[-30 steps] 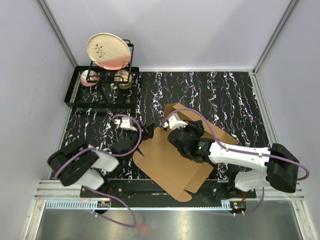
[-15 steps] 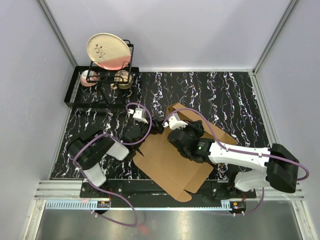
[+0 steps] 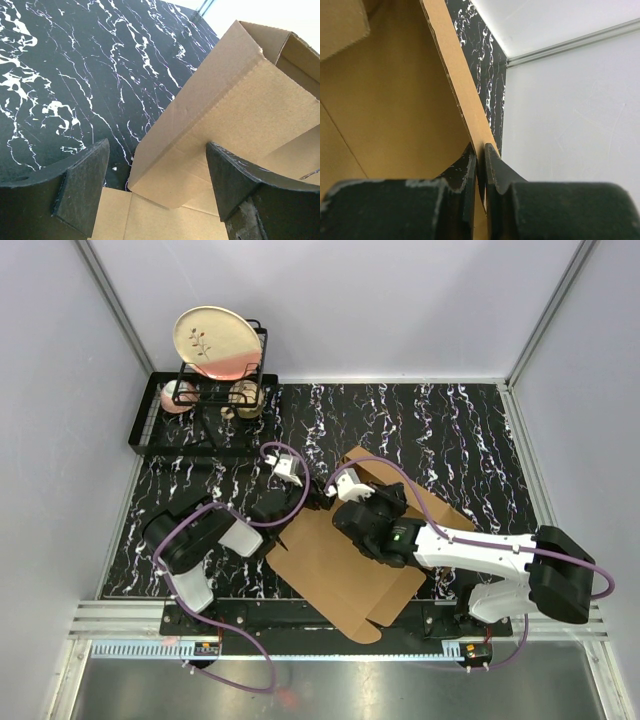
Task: Fold the paper box
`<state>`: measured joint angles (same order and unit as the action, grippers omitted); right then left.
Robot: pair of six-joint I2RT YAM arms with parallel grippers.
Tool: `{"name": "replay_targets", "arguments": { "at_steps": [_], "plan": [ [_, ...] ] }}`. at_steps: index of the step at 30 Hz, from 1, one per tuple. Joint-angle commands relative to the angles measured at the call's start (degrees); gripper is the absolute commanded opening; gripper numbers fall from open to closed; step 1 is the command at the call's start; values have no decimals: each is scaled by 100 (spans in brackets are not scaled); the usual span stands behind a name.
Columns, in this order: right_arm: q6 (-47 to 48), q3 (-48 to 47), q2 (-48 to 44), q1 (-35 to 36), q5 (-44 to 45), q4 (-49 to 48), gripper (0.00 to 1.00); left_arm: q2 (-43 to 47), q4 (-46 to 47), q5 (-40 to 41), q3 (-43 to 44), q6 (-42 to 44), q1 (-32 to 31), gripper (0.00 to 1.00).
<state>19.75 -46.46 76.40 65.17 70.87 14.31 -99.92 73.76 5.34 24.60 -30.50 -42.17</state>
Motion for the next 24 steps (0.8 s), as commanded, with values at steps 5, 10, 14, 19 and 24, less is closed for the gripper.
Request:
{"name": "replay_targets", "arguments": {
  "at_steps": [5, 10, 14, 19, 24],
  "plan": [
    [-832, 49, 252, 154, -504, 143, 0, -81, 2178, -551, 273, 62, 25, 83],
    [-850, 49, 253, 154, -504, 151, 0, 86, 2178, -1069, 203, 167, 42, 87],
    [-867, 40, 235, 154, -530, 143, 0, -18, 2178, -1159, 247, 159, 51, 89],
    [-911, 49, 165, 180, -618, 160, 0, -361, 2187, -1132, 572, 176, 51, 89],
    [-911, 58, 86, 189, -680, 152, 0, -660, 2178, -1009, 897, 352, 86, 88]
  ]
}}
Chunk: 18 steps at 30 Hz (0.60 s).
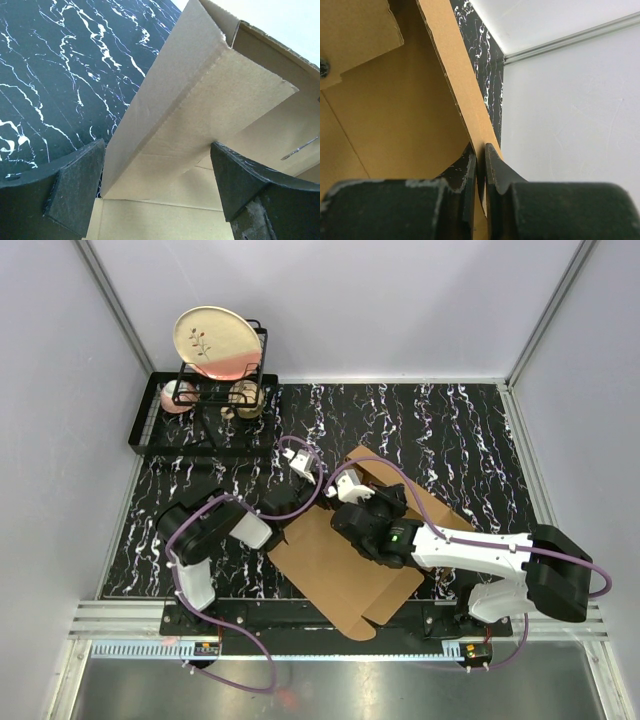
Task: Fold the paper box
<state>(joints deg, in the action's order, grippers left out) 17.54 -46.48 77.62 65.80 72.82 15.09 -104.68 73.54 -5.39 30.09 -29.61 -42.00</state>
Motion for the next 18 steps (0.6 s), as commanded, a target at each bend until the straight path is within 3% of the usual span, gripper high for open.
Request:
{"name": "replay_targets", "arguments": {
  "at_steps": [1, 12, 18],
  "plan": [
    [-691, 60, -46, 126, -892, 82, 0, -227, 2200, 55, 401, 280, 69, 88],
    [-655, 113, -90, 170, -1050, 11, 0, -465, 2200, 328, 700, 877, 201, 84],
    [-629, 130, -63, 170, -1085, -24, 0, -360, 2200, 135, 665, 1062, 253, 92]
  ]
}}
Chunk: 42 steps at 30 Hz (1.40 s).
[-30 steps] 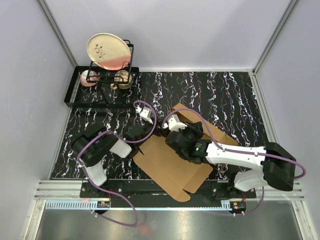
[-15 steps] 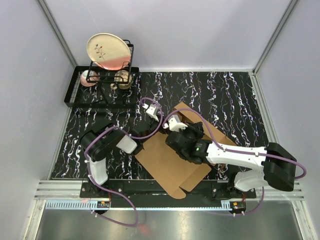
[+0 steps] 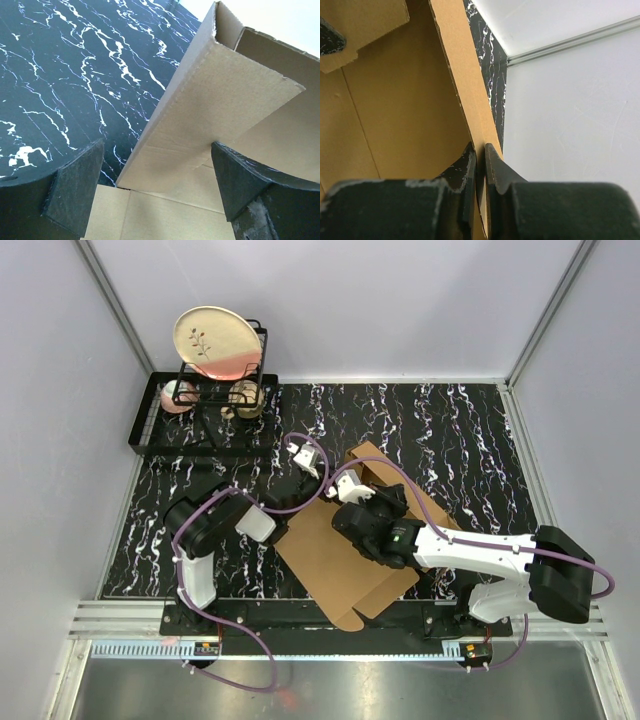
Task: Fold the paper box
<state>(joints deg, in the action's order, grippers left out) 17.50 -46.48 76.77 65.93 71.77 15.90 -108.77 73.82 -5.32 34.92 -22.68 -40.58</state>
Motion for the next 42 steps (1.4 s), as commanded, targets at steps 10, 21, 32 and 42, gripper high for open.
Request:
{"name": "replay_targets", "arguments": {
  "at_steps": [10, 21, 32, 42],
  "plan": [
    [-625, 174, -118, 157, -1016, -43, 0, -135, 2172, -362, 393, 88, 357, 99],
    [-677, 192, -58, 139, -1051, -17, 0, -469, 2172, -1542, 973, 229, 560, 89],
    [-581, 165, 23, 139, -752, -34, 0, -461, 2180, -1577, 824, 316, 560, 87],
    [-669, 280, -339, 139, -936, -43, 0, -795, 2180, -2218, 1272, 273, 560, 65]
  ]
}}
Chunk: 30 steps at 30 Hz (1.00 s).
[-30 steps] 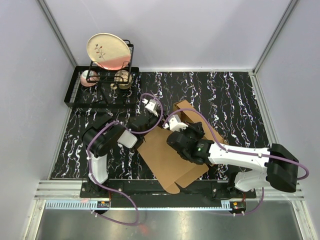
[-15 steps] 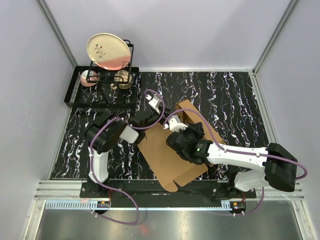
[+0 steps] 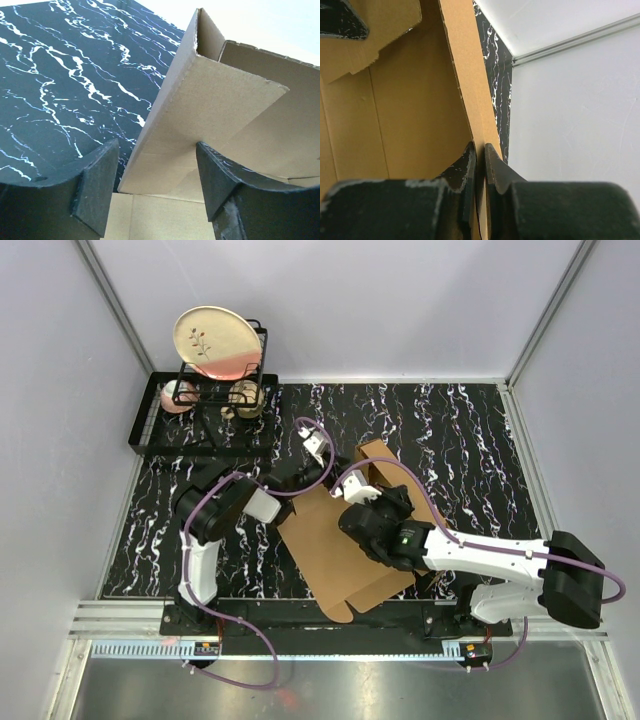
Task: Fold the paper box
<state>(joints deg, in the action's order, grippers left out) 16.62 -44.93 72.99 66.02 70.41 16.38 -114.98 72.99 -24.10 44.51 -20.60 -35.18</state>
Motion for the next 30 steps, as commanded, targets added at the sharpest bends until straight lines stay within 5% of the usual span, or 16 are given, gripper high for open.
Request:
{"name": "replay_targets", "arguments": {
  "at_steps": [1, 5, 12, 18, 20, 23, 25, 26, 27, 30],
  "plan": [
    [-607, 116, 57, 131, -810, -91, 0, -226, 2263, -350, 339, 39, 20, 64],
    [-643, 116, 110, 131, -854, -100, 0, -306, 2263, -403, 383, 56, 20, 55],
    [-625, 125, 145, 122, -880, -162, 0, -341, 2263, -421, 409, 3, 20, 12],
    [-634, 116, 145, 122, -871, -170, 0, -315, 2263, -350, 295, -5, 20, 3],
    [-625, 116, 128, 122, -854, -170, 0, -297, 2263, -324, 269, -6, 20, 13],
    [-634, 133, 101, 122, -854, -170, 0, -297, 2263, -192, 251, -5, 20, 54],
    [-634, 125, 84, 122, -854, -162, 0, -323, 2263, -61, 268, -49, 20, 70],
    [-643, 133, 75, 113, -862, -162, 0, -323, 2263, -16, 286, -49, 29, 91],
    [-634, 133, 57, 122, -863, -153, 0, -323, 2263, -7, 330, -49, 29, 99],
    [-660, 125, 57, 122, -898, -135, 0, -385, 2263, -121, 522, -119, 72, 99]
  ]
}}
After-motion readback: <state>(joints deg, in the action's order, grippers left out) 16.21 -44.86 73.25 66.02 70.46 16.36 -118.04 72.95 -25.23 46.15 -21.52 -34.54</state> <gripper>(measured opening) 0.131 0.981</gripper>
